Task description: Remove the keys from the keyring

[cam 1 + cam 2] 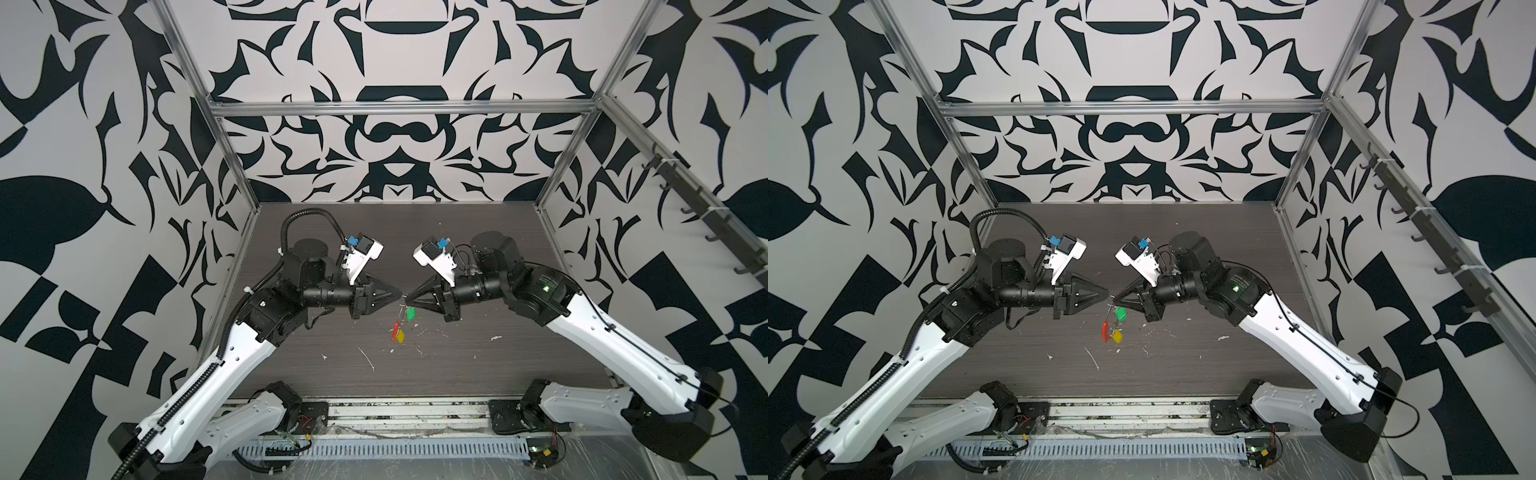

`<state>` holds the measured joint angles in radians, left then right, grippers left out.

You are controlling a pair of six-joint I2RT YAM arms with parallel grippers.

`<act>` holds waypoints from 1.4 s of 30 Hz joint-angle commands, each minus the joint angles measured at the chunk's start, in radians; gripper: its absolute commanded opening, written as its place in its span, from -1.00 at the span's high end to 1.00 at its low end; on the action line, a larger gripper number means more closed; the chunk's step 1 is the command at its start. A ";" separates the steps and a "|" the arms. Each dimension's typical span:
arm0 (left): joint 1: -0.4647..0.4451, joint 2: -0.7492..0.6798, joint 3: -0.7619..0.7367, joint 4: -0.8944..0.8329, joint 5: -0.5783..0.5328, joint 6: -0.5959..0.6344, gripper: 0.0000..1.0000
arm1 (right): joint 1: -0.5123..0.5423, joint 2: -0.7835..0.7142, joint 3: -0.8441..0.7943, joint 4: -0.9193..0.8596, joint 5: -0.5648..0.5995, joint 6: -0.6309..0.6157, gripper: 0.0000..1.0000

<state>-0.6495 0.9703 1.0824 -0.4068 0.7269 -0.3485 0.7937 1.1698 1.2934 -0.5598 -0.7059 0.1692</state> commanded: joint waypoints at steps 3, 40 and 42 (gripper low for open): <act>-0.006 0.019 0.034 -0.038 0.034 0.025 0.54 | 0.006 0.000 0.053 0.017 -0.018 -0.018 1.00; -0.022 -0.065 -0.089 0.231 0.052 -0.046 1.00 | 0.015 -0.104 -0.127 0.257 0.047 0.023 0.25; -0.022 -0.065 -0.092 0.238 0.051 -0.049 1.00 | 0.015 -0.114 -0.145 0.280 0.047 0.028 0.30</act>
<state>-0.6682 0.9218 0.9997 -0.2237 0.7605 -0.3874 0.8032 1.0817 1.1656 -0.3820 -0.6678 0.1864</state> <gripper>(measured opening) 0.041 0.358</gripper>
